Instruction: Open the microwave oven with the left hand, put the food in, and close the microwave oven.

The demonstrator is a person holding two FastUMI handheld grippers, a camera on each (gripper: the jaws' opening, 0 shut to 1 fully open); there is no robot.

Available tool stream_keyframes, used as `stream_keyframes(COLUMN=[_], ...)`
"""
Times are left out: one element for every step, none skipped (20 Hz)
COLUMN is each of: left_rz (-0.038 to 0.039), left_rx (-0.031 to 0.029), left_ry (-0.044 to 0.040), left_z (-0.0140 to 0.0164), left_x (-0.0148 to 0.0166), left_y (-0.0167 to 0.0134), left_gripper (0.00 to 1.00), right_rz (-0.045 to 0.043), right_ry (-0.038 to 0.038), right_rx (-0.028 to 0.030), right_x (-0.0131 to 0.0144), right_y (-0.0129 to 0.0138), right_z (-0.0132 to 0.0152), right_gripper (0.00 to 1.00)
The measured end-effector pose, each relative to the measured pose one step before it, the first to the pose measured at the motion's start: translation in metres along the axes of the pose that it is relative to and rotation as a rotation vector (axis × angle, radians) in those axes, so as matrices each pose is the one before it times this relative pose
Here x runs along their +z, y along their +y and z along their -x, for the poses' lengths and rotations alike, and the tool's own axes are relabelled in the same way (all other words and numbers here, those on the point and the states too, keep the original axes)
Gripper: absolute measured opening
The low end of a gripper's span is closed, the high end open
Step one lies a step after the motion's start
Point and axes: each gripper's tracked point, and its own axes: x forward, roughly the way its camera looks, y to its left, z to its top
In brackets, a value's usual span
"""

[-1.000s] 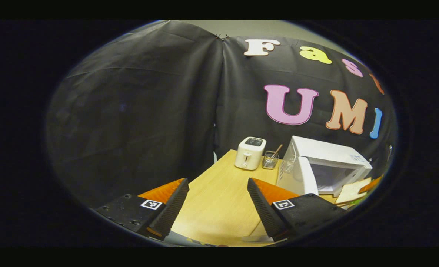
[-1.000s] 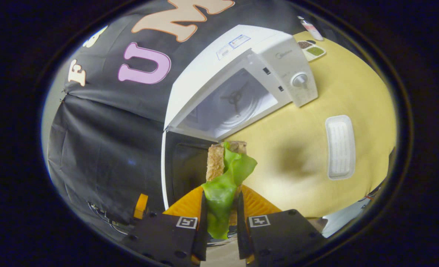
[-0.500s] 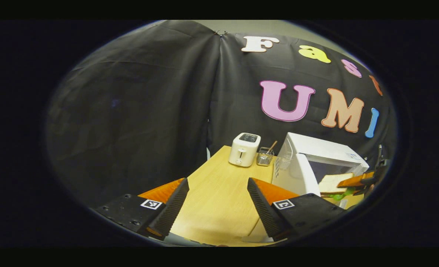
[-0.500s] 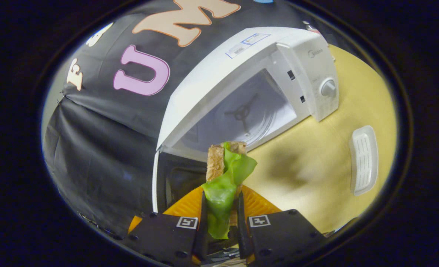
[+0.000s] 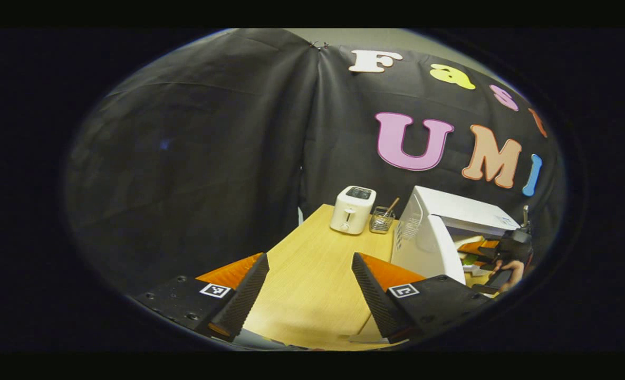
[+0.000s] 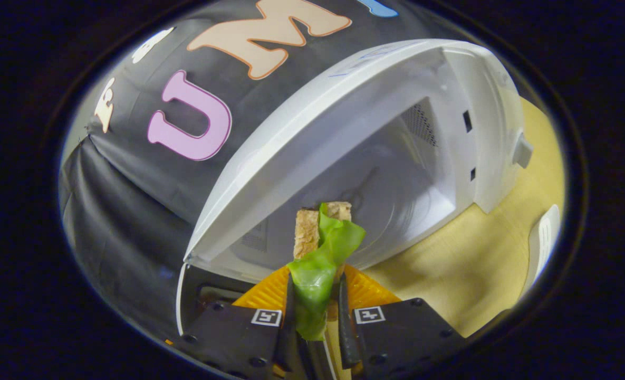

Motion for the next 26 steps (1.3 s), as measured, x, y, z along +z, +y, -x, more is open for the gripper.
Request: stream_keyframes(left_rz=[0.00513,0.00714,0.00721,0.00157,-0.00484,-0.00457,-0.00563,-0.0082,-0.0062,-0.00409,-0.00201,-0.00002,0.00135,0.00161,0.0014,0.00105,0.00098,0.00317,0.00558,0.00661,0.00899,0.00727,0.00549,0.00387,0.00048,-0.00249], left_rx=[0.00651,0.00516,0.00367,0.00569,0.00614,0.00317,0.00361,0.0007,-0.00034,-0.00376,-0.00225,-0.00118,0.00004,0.00032,-0.00178,-0.00374,-0.00337,-0.00426,-0.00704,-0.00488,-0.00548,-0.00474,-0.00729,-0.00601,-0.00593,-0.00344], left_ry=[0.00342,0.00256,0.0024,0.00533,0.0006,-0.00678,-0.00522,0.00022,0.00078,-0.0003,0.00036,0.00194,0.00308,0.00342,0.00215,0.00029,0.00053,0.00101,0.00474,0.00689,0.00894,0.00551,0.00316,0.00771,0.0121,0.01041], left_z=[-0.00005,0.00048,-0.00104,-0.00106,-0.00042,0.00065,0.00019,0.0,0.00043,-0.00041,-0.00033,-0.00075,-0.00097,-0.00152,-0.0021,0.00026,-0.00139,-0.00053,0.00036,-0.00087,-0.00178,-0.0002,-0.00013,-0.00038,-0.00146,0.00013], left_x=[-0.00197,-0.00079,-0.00137,-0.0014,-0.00026,0.00257,0.00184,0.00034,-0.00017,0.00101,0.00018,-0.00022,-0.00084,-0.00049,0.00004,0.00092,-0.00078,-0.00051,-0.00179,-0.00204,-0.00303,-0.00207,-0.00168,-0.00243,-0.00339,-0.00281], left_y=[0.00229,0.00165,0.00057,-0.00027,0.001,-0.00015,0.00108,-0.0002,-0.00071,-0.00099,-0.00081,-0.00017,-0.0001,-0.00023,-0.00096,-0.00148,-0.00027,-0.00016,-0.00097,0.00015,-0.00114,-0.00029,-0.00043,-0.0002,0.00028,0.0006], left_gripper=[0.93,0.93,0.93,0.93,0.93,0.93,0.93,0.93,0.93,0.93,0.93,0.93,0.93,0.93,0.93,0.93,0.93,0.93,0.93,0.93,0.93,0.93,0.97,0.93,0.93,0.94], right_rz=[0.02944,0.03086,0.02944,0.01884,-0.00094,-0.01331,0.00286,0.01962,0.01872,0.00925,0.00516,0.0067,0.01521,0.02344,0.02904,0.04472,0.02926,0.00849,0.01991,0.02063,0.00946,-0.00372,-0.01785,-0.00924,-0.00227,0.00225], right_ry=[-0.02443,-0.02153,-0.01653,0.00167,0.00072,-0.0123,-0.00987,-0.01088,-0.01107,-0.00714,-0.00469,-0.00715,-0.01155,-0.01245,-0.01437,0.00129,0.00074,0.00664,0.01854,0.01175,0.00023,0.01833,0.00781,-0.00131,-0.00174,0.00293], right_rx=[-0.00799,-0.01732,-0.01307,-0.01582,-0.0017,0.01067,-0.00273,-0.00364,-0.00398,-0.00246,-0.00893,-0.00714,-0.00787,-0.00741,-0.01336,-0.02197,-0.00722,-0.01253,-0.03131,-0.02097,-0.02035,-0.00821,-0.0056,-0.01748,-0.01561,-0.01848], right_x=[0.00395,0.00333,0.00137,-0.00067,-0.00098,0.00349,0.00122,0.0018,0.00027,0.0003,0.00015,0.00028,0.00019,-0.00036,0.00057,-0.00359,-0.00204,-0.001,-0.00526,-0.00336,-0.00141,-0.00305,0.00063,0.00303,0.00367,0.00207], right_y=[-0.00157,-0.00381,-0.00268,-0.00384,-0.00076,0.00357,0.00093,-0.00087,-0.00095,-0.00079,-0.00221,-0.00148,-0.00031,-0.00002,-0.00022,-0.00361,-0.0009,-0.00048,-0.00596,-0.00489,-0.00422,-0.00401,-0.00152,-0.00344,-0.00544,-0.00586], right_z=[-0.00863,-0.00803,-0.00855,-0.00821,-0.00463,-0.005,-0.00367,-0.00431,-0.00328,-0.00262,-0.00239,-0.00221,-0.00095,-0.0008,-0.00216,-0.0026,-0.00098,-0.00017,-0.00273,-0.00157,-0.00349,-0.00007,0.00083,-0.00029,0.00027,-0.00036], right_gripper=[0.38,0.38,0.38,0.29,0.38,0.38,0.38,0.38,0.38,0.38,0.38,0.38,0.38,0.38,0.38,0.41,0.44,0.46,0.47,0.61,0.65,0.73,0.82,0.87,0.9,0.95])
